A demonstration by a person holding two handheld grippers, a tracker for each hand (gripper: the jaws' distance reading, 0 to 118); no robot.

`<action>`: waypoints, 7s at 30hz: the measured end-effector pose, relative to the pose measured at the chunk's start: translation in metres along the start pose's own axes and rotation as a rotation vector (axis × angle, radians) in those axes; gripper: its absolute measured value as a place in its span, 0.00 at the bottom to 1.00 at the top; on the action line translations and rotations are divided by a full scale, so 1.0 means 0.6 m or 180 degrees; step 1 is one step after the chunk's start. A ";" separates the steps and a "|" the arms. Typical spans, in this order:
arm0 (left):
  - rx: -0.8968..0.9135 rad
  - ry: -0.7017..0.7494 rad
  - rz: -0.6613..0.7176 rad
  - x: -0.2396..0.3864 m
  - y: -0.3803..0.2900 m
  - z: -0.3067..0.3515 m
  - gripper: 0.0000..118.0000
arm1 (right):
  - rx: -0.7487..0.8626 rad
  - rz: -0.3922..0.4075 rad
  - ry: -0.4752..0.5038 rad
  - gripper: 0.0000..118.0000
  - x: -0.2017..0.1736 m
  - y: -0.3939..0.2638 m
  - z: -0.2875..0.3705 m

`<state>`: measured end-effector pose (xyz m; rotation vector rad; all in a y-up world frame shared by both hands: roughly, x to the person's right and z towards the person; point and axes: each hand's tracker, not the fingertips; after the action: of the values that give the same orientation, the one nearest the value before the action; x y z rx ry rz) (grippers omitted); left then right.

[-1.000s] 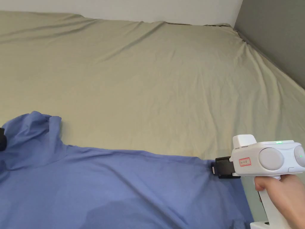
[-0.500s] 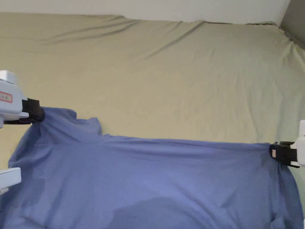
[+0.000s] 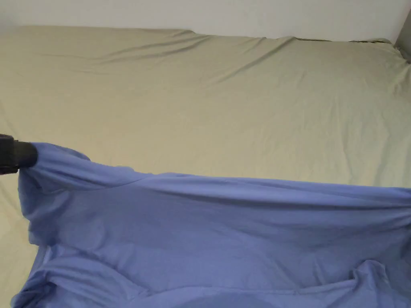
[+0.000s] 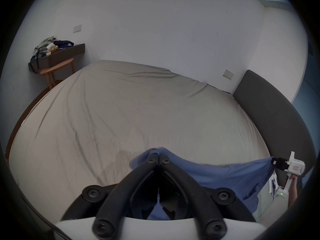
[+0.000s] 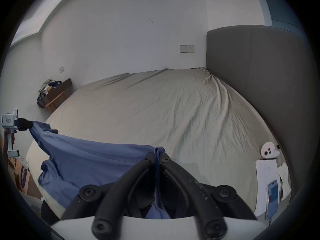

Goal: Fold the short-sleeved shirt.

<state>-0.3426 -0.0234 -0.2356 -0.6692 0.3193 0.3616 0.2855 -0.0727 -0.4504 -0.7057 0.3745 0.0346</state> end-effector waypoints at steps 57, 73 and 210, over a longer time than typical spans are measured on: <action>0.2042 0.0861 -0.0469 0.104 -0.404 0.177 0.00 | 0.1956 0.0277 -0.0446 0.02 -0.189 -0.299 0.206; -0.0231 0.0188 0.0625 -0.084 -0.247 0.071 0.00 | 0.1729 0.0496 -0.0032 0.02 -0.244 -0.270 0.184; 0.0230 -0.0449 -0.0295 0.189 -0.288 0.033 0.00 | 0.1498 0.0359 -0.0249 0.02 -0.188 -0.281 0.228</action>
<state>-0.1650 -0.1114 -0.1726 -0.5823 0.1657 0.3055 0.2510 -0.1035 -0.2098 -0.2170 0.3309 0.0777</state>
